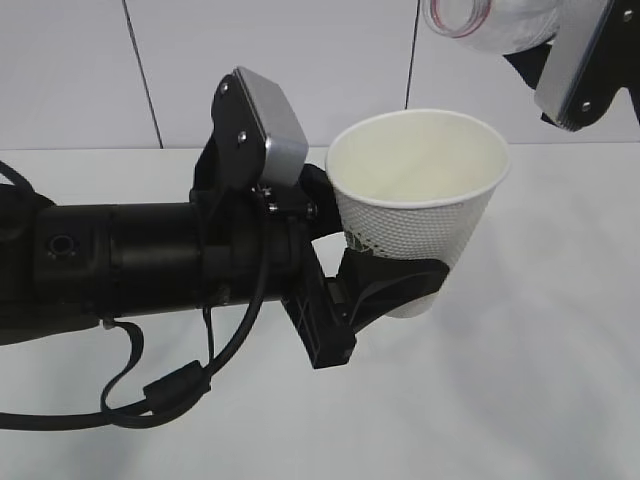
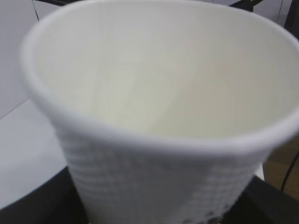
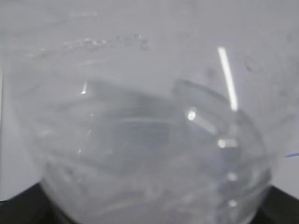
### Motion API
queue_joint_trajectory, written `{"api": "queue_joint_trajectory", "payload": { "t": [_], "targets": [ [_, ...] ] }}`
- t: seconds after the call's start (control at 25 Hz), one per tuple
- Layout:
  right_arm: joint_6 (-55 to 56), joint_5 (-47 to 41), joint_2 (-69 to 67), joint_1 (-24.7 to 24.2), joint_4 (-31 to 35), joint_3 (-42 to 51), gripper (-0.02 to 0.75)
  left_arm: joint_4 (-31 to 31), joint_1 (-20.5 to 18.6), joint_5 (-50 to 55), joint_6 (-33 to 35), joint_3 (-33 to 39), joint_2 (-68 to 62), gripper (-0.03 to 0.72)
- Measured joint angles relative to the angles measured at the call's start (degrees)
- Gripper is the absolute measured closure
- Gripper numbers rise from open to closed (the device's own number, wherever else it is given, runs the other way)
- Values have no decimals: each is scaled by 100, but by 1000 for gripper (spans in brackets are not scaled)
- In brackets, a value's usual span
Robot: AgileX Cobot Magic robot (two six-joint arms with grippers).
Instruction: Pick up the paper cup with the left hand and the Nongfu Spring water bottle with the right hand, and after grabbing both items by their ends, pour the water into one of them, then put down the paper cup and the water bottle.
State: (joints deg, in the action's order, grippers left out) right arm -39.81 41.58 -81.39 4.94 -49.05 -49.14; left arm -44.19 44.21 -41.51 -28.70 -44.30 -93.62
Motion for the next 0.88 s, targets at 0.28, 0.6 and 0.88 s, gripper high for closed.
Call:
{"api": "queue_joint_trajectory", "payload": {
  "t": [0.28, 0.6, 0.88],
  "targets": [
    [-152, 77, 0, 0, 0, 0, 218, 12, 0, -8, 0, 0, 0, 167],
    [-258, 130, 0, 0, 0, 0, 218, 106, 0, -14, 0, 0, 0, 167],
    [-281, 130, 0, 0, 0, 0, 218, 106, 0, -14, 0, 0, 0, 169]
  ]
}}
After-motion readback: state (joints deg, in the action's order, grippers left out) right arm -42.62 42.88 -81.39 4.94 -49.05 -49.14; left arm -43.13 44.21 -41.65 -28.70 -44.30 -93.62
